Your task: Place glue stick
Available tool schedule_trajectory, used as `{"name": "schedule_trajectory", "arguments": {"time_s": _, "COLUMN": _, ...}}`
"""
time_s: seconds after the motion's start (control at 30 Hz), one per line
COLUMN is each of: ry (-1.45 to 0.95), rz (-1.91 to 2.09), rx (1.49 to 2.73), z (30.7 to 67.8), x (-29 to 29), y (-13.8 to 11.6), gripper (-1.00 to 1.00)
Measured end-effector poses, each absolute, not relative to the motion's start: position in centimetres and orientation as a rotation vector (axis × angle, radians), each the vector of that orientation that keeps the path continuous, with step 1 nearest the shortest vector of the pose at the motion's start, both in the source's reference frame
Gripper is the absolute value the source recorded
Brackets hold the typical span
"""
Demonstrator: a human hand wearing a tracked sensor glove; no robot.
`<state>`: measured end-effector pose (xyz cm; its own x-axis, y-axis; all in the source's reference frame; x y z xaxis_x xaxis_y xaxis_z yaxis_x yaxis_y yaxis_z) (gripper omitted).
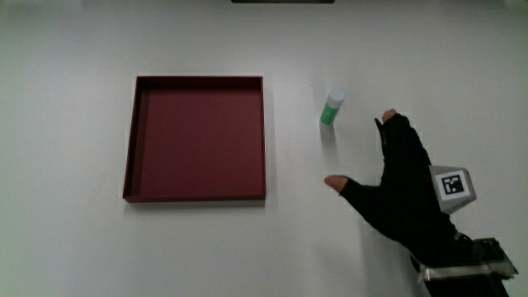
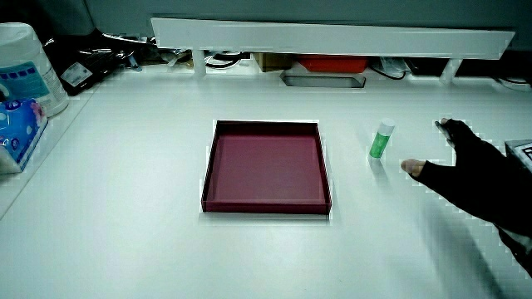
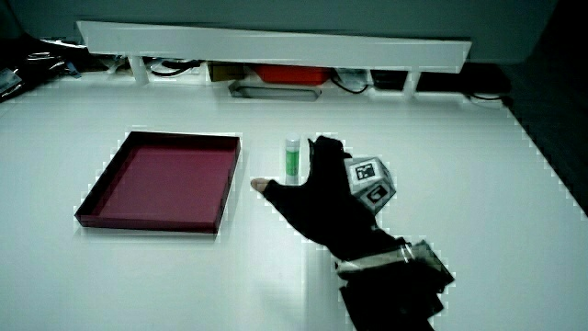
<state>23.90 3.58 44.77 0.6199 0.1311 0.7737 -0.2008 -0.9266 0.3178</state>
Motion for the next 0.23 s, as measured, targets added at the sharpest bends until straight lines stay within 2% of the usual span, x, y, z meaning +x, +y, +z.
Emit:
{"name": "schedule_trajectory", "arguments": {"time_s": 0.07, "ry": -0.075, "rz": 1.050, "rx": 2.504, "z": 43.6, "x": 23.1, "y": 4.5, "gripper": -1.00}}
{"name": "schedule_trajectory", "arguments": {"time_s": 0.17, "ry": 0.035, "rz": 0.910, "rx": 2.432, "z": 42.2, "x": 22.2, "y": 6.3, "gripper": -1.00}}
{"name": "schedule_trajectory", "arguments": {"time_s": 0.2, "ry": 0.087, "rz": 0.882, "rx": 2.367, "z": 41.8, "x": 21.9, "y": 6.8, "gripper": -1.00}}
{"name": "schedule_trajectory", "arguments": {"time_s": 0.23, "ry": 0.008, "rz": 0.921, "rx": 2.397, "z": 41.9, "x": 21.8, "y": 7.2, "gripper": -1.00}}
